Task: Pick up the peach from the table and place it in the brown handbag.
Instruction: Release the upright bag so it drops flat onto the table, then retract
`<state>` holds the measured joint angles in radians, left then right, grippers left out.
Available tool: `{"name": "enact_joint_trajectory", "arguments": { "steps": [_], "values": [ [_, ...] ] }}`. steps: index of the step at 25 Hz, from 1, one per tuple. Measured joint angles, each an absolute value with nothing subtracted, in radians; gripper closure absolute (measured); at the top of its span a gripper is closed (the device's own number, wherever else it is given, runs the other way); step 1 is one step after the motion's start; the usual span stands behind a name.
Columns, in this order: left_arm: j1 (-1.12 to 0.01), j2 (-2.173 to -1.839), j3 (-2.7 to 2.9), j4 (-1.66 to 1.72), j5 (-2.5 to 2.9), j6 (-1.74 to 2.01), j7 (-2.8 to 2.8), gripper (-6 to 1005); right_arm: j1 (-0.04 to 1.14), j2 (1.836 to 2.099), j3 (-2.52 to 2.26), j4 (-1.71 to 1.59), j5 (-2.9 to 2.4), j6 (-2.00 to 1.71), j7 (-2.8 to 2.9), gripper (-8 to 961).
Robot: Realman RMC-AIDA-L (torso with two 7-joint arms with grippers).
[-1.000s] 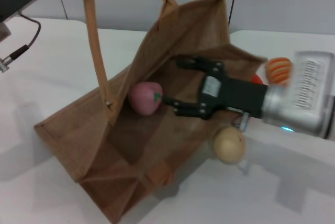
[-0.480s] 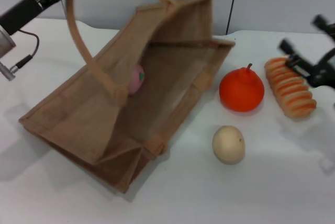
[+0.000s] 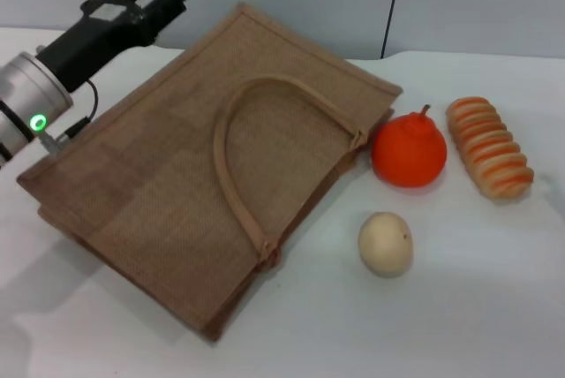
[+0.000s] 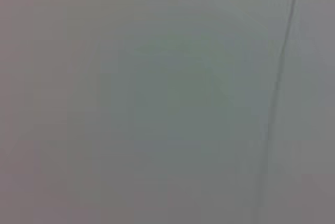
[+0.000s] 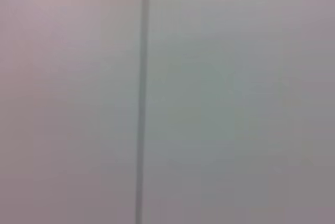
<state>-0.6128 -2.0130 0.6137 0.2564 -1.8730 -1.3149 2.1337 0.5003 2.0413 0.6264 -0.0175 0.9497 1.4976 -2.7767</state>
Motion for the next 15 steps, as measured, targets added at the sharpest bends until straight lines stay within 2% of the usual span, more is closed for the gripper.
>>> {"name": "enact_joint_trajectory", "arguments": {
  "steps": [4,10,15],
  "values": [
    [-0.608,-2.033,0.612,0.164,-2.017,-1.249,2.381,380,0.494,2.045,0.628,-0.001,1.014,1.411,-2.784,71],
    [-0.600,-2.035,0.610,0.042,-2.265,-1.250,2.605,290,0.489,2.047,0.630,0.007,1.103,1.342,-2.787,72],
    [-0.594,-2.033,0.611,-0.009,-2.413,-1.240,2.645,290,0.485,2.046,0.634,0.007,1.117,1.314,-2.788,72]
  ]
}}
